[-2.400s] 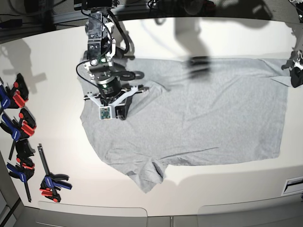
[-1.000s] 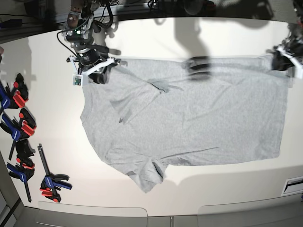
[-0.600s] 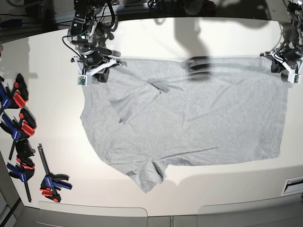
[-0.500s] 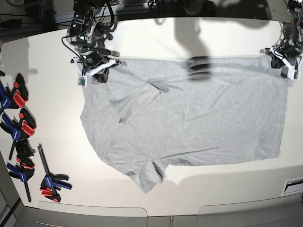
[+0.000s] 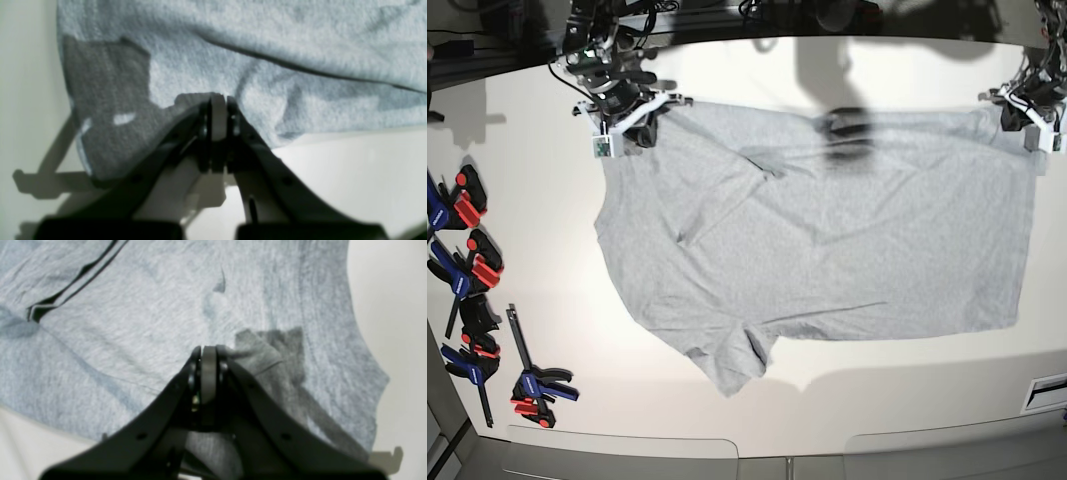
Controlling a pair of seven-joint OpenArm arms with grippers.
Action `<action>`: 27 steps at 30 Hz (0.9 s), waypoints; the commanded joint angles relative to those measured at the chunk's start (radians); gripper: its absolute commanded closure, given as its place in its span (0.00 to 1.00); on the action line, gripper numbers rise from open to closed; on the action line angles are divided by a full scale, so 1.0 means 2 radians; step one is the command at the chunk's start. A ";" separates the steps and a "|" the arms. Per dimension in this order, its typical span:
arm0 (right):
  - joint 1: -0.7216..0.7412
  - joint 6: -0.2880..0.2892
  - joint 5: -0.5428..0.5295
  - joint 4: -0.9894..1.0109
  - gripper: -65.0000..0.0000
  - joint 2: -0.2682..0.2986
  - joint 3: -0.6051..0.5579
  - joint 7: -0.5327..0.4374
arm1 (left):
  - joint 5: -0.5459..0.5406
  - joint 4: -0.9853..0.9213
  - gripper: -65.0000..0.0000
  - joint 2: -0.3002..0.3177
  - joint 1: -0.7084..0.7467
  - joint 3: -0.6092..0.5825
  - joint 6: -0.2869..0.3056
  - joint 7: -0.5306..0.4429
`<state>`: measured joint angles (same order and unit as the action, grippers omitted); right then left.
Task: Fold the T-shirt properly
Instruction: 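Swing the right gripper with its corner along the shirt's side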
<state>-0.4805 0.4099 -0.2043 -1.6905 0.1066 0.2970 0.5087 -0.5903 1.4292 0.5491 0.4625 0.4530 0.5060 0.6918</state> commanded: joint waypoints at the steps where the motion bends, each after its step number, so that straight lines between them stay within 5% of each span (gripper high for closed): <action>1: -0.011 -0.003 0.013 -0.003 1.00 0.008 0.002 0.017 | 0.012 0.002 1.00 0.007 0.014 0.002 -0.001 0.022; 27: -0.097 -0.003 0.037 -0.106 1.00 0.032 0.015 0.027 | -0.033 0.002 1.00 -0.027 0.145 0.041 0.000 0.025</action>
<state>-0.6704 0.4084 -0.1272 -1.8816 0.1619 0.3229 0.5819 -0.7452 1.4460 0.4938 0.7231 0.5400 0.5358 0.6308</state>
